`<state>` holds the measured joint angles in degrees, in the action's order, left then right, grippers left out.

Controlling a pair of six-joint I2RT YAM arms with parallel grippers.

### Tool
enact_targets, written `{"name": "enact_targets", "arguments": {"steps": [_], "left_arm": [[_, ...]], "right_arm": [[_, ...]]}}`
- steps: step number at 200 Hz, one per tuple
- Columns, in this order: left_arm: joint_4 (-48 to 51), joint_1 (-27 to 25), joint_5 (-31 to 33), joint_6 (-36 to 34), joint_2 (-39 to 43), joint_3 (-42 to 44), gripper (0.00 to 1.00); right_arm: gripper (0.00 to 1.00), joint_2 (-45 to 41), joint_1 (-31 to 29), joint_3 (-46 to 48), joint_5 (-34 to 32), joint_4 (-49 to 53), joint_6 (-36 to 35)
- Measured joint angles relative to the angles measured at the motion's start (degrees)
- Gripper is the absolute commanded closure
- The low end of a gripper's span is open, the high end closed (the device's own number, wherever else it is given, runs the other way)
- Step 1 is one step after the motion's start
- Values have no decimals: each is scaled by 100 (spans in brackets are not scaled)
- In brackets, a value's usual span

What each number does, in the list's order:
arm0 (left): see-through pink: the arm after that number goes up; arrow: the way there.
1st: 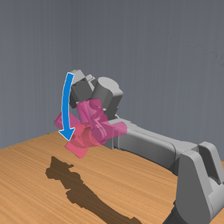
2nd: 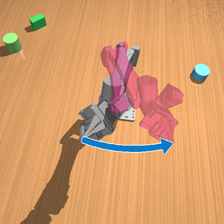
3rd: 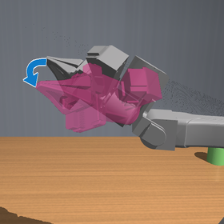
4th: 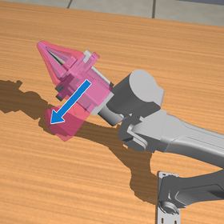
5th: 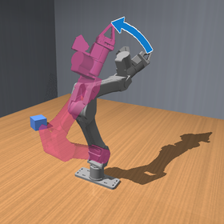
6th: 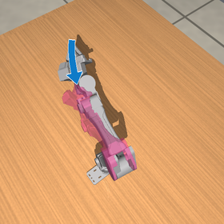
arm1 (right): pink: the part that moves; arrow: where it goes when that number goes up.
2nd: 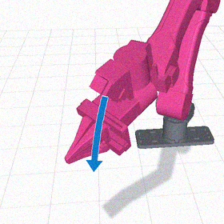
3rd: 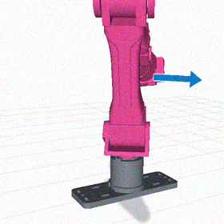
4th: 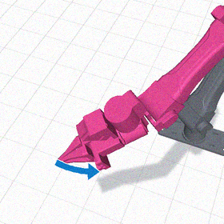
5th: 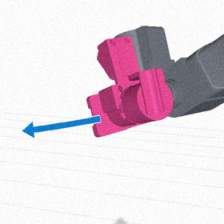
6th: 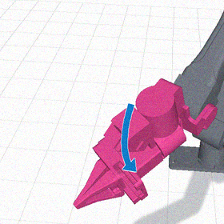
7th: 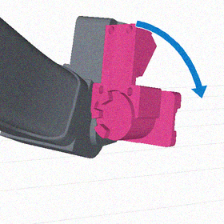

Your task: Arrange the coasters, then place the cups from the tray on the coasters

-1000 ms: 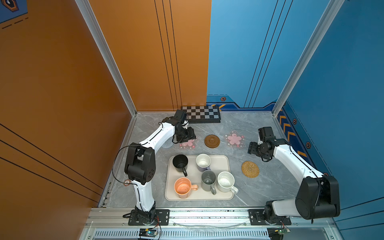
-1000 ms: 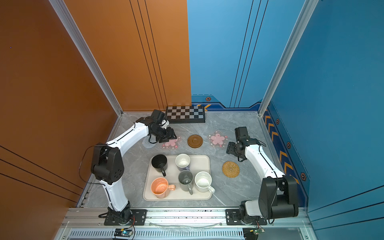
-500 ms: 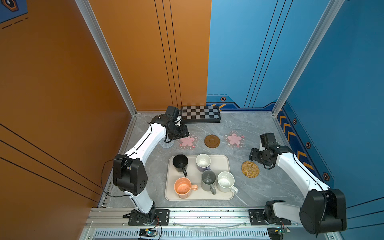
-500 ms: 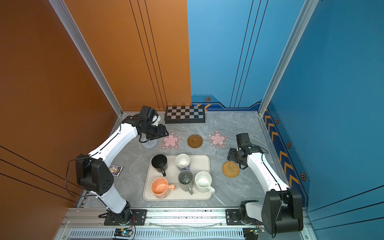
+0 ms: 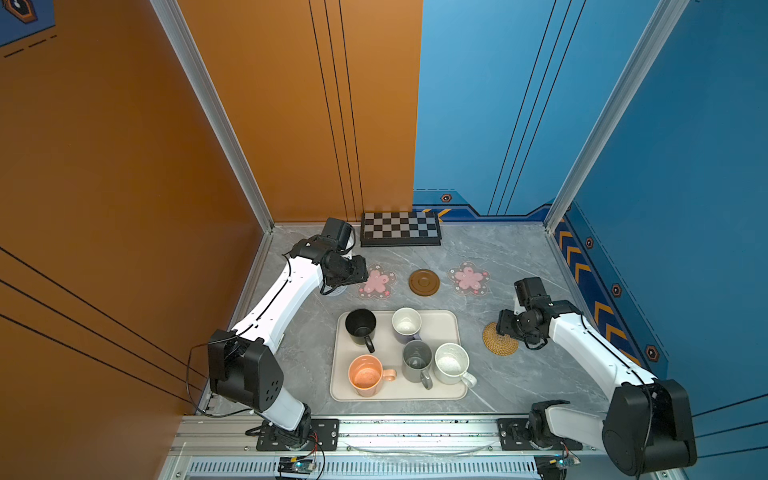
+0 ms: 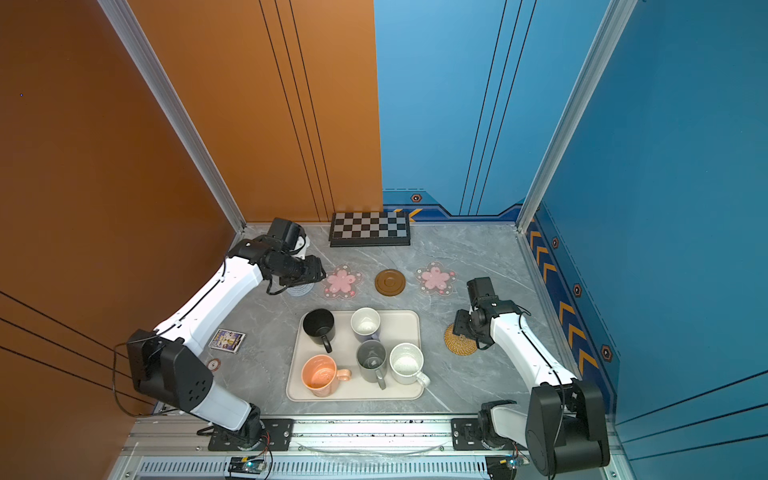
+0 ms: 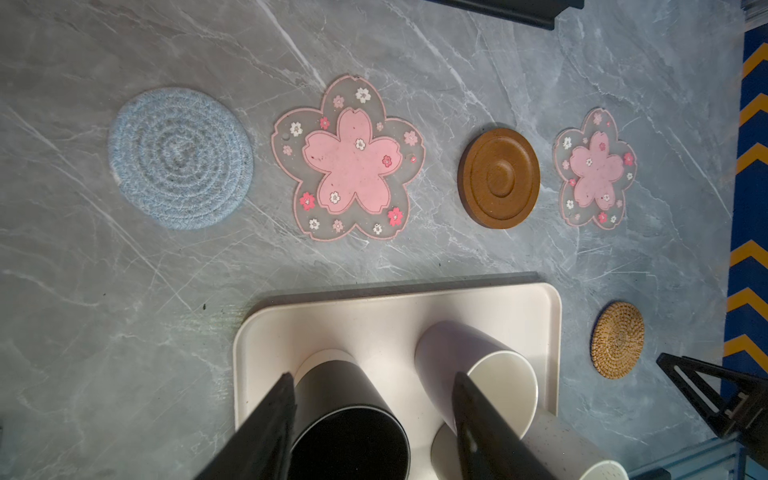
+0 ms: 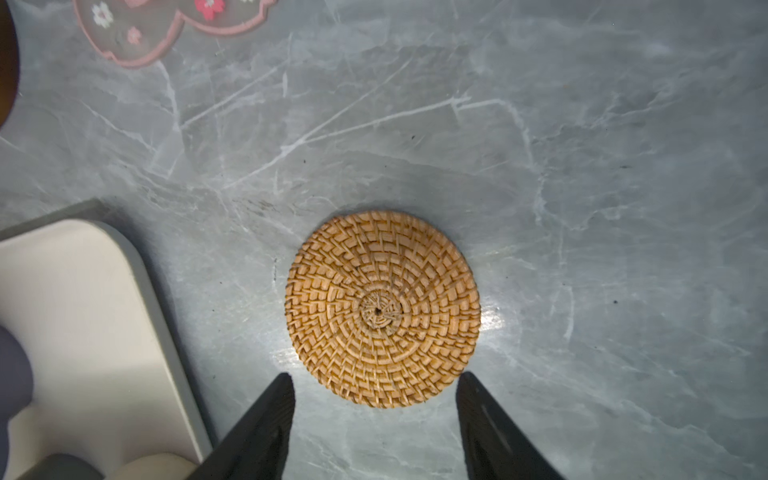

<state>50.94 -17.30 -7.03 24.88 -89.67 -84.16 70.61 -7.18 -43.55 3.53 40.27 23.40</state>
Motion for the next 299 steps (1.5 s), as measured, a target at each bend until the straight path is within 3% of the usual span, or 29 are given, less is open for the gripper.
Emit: {"name": "enact_targets", "arguments": {"steps": [32, 70, 216, 299], "left_arm": [[13, -39, 79, 20, 0, 50, 39], [13, -55, 107, 22, -2, 50, 39], [13, -66, 216, 46, -66, 107, 39], [15, 13, 372, 72, -76, 138, 39]], "right_arm": [[78, 48, -44, 44, -11, -48, 68], [100, 184, -90, 133, 81, -111, 59], [100, 927, -153, 348, 144, -533, 76], [100, 1493, 11, -157, 81, -538, 109]]}}
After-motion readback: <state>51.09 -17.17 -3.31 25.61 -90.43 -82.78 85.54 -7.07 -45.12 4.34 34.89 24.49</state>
